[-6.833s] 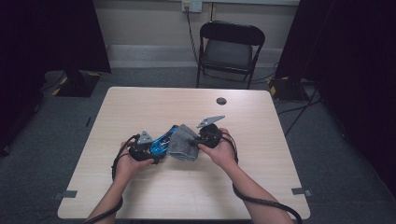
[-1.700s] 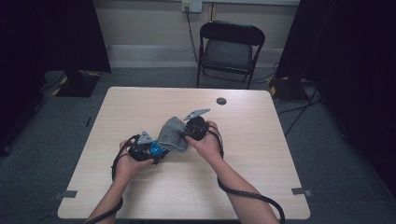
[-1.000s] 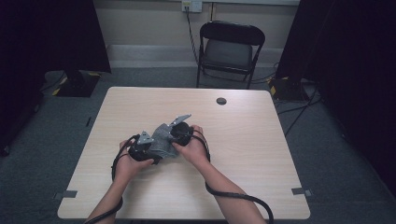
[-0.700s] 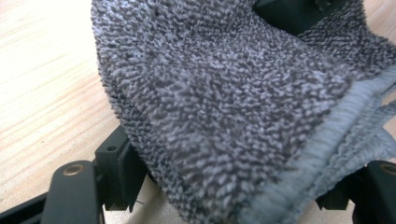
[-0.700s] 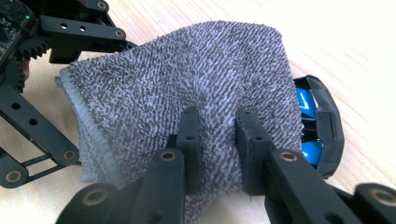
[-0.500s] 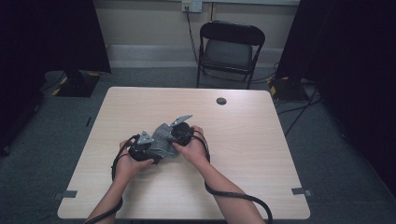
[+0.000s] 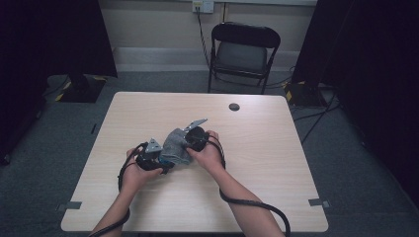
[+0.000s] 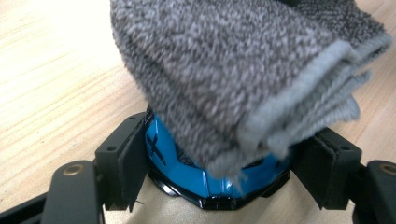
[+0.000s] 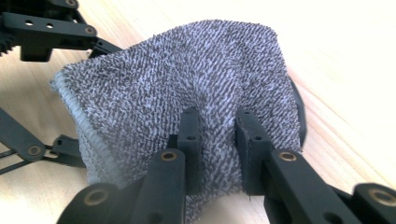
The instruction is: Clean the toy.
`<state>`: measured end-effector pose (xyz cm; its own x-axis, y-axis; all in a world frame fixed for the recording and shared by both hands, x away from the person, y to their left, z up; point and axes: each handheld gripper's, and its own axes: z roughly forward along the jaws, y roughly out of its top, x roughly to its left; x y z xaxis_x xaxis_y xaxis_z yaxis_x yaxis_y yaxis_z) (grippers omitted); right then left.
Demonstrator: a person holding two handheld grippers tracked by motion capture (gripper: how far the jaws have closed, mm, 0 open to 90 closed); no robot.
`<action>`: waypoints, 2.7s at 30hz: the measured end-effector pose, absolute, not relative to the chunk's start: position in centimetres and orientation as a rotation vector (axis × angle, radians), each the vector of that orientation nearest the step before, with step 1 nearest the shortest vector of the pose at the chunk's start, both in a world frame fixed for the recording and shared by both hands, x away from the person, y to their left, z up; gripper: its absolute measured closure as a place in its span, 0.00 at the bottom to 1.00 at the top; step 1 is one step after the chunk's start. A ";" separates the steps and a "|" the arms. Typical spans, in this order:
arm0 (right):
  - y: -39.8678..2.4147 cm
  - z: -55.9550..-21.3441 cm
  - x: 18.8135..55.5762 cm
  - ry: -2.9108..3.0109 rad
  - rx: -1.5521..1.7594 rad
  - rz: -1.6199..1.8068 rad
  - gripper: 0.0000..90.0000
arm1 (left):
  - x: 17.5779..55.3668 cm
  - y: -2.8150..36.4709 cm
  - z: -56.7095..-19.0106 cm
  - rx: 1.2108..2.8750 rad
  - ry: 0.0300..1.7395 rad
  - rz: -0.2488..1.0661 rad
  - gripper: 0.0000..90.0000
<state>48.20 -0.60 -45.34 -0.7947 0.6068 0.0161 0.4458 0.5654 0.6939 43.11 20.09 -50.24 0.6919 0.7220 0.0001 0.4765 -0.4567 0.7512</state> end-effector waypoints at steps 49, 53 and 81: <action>-5.4 -45.5 51.0 2.481 1.070 0.999 0.84 | 43.1 20.1 -50.2 2.141 0.914 0.415 0.28; -5.6 -45.5 51.3 2.475 1.075 0.989 0.84 | 43.1 20.1 -50.2 2.141 0.913 0.415 0.28; -7.6 -46.3 52.2 2.448 1.104 0.957 0.84 | 43.1 20.1 -50.3 2.141 0.914 0.416 0.28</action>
